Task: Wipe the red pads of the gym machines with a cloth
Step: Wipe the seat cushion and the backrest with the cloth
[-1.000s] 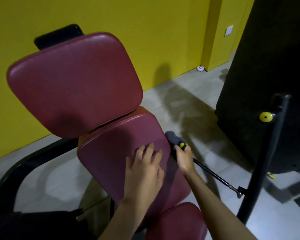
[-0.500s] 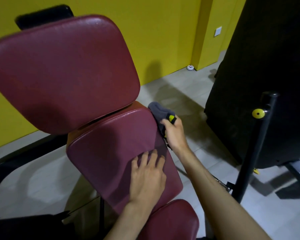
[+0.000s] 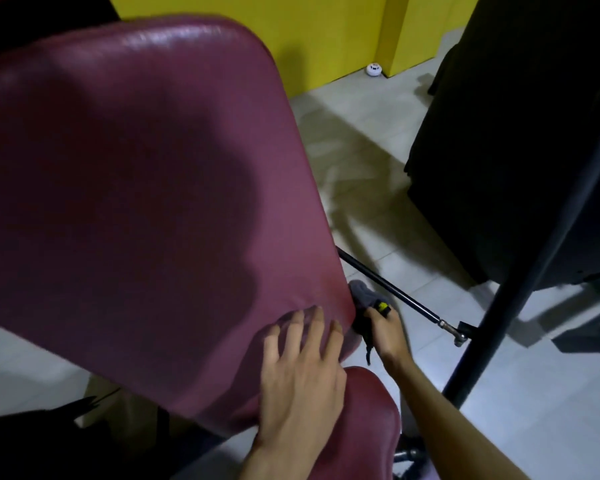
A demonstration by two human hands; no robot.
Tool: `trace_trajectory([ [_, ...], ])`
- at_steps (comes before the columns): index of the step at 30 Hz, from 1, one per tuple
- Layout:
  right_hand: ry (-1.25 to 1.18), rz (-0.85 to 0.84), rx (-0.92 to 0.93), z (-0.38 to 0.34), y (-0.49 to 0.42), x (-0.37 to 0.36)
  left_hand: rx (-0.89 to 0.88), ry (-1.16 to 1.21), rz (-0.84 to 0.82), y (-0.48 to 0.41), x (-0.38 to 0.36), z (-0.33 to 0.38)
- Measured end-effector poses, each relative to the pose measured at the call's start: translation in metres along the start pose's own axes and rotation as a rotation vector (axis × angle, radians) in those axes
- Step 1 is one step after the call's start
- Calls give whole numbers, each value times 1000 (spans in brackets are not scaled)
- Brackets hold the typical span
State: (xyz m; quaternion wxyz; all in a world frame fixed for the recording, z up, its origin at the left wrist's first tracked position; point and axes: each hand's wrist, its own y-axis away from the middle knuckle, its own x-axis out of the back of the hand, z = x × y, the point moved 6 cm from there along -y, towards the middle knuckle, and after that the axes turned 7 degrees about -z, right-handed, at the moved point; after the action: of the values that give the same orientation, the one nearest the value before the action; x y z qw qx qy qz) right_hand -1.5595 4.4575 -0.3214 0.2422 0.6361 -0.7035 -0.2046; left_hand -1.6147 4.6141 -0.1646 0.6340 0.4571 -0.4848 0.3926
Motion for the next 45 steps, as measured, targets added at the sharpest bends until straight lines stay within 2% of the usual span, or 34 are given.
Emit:
trace_trajectory([
  [3,-45,-78,68,-35,-5,-10,9,5,-36,-1,-17,2],
  [7,-170,-197,321,-118,11,-27,32,20,-69,-3,-27,5],
  [9,-203,-189,381,-120,10,-24,29,11,-74,-4,-34,9],
  [14,-158,-50,239,-31,-15,-11,-13,-21,-98,1,-67,9],
  [19,-179,144,-24,91,-48,-1,37,-11,-110,8,-101,3],
  [23,-246,228,-224,135,-62,2,66,20,-127,10,-116,6],
  [26,-351,211,-364,149,-59,0,70,20,-116,10,-116,6],
  [28,-329,192,-303,133,-60,1,77,28,-103,10,-114,6],
  [32,-251,152,-59,96,-61,5,84,18,-104,9,-115,9],
  [35,-128,134,-89,104,-53,6,88,14,-107,10,-117,11],
  [40,-93,118,-191,103,-52,5,99,28,-122,10,-110,11],
  [45,-95,39,-32,26,-41,-14,151,67,-91,12,-81,5],
])
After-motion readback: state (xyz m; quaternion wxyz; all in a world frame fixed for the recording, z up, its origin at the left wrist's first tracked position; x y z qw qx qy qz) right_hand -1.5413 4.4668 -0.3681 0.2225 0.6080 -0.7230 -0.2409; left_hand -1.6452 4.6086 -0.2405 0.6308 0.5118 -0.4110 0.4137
